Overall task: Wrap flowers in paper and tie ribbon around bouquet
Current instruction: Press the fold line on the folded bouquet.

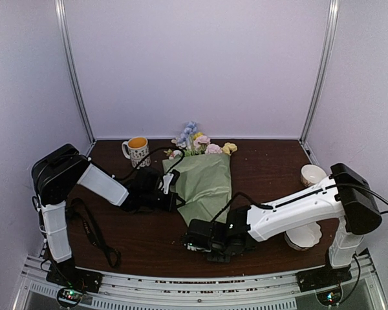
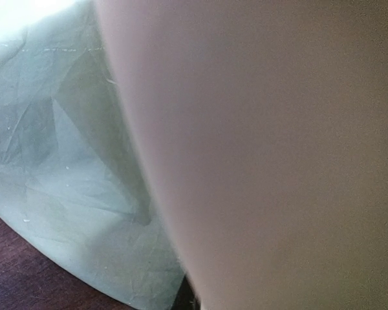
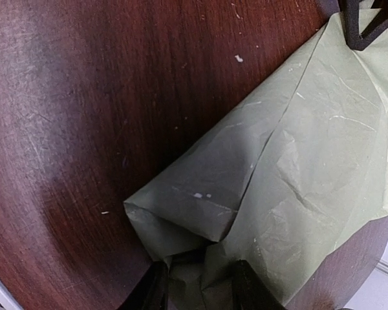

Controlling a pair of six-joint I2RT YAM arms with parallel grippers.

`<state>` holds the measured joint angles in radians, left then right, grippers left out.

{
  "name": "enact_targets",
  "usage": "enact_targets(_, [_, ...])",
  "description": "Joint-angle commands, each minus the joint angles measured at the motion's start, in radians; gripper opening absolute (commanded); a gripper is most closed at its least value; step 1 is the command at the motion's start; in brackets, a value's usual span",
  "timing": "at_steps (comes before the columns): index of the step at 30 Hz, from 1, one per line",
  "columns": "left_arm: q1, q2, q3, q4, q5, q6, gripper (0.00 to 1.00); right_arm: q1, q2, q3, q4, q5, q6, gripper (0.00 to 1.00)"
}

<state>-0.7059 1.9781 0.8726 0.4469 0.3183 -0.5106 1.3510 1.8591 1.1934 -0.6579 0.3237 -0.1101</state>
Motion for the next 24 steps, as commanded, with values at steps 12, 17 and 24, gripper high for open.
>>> enact_targets(12, [0.003,0.049,-0.021,-0.116,-0.009,0.022,0.00,-0.029,-0.111,-0.001,0.046,-0.099,-0.059,0.40])
enact_targets(17, [0.003,0.049,-0.025,-0.118,-0.007,0.022,0.00,-0.030,-0.039,0.021,0.006,-0.102,-0.089,0.36])
enact_targets(24, [0.002,0.049,-0.023,-0.119,-0.007,0.022,0.00,-0.032,0.020,0.046,-0.008,-0.030,-0.075,0.30])
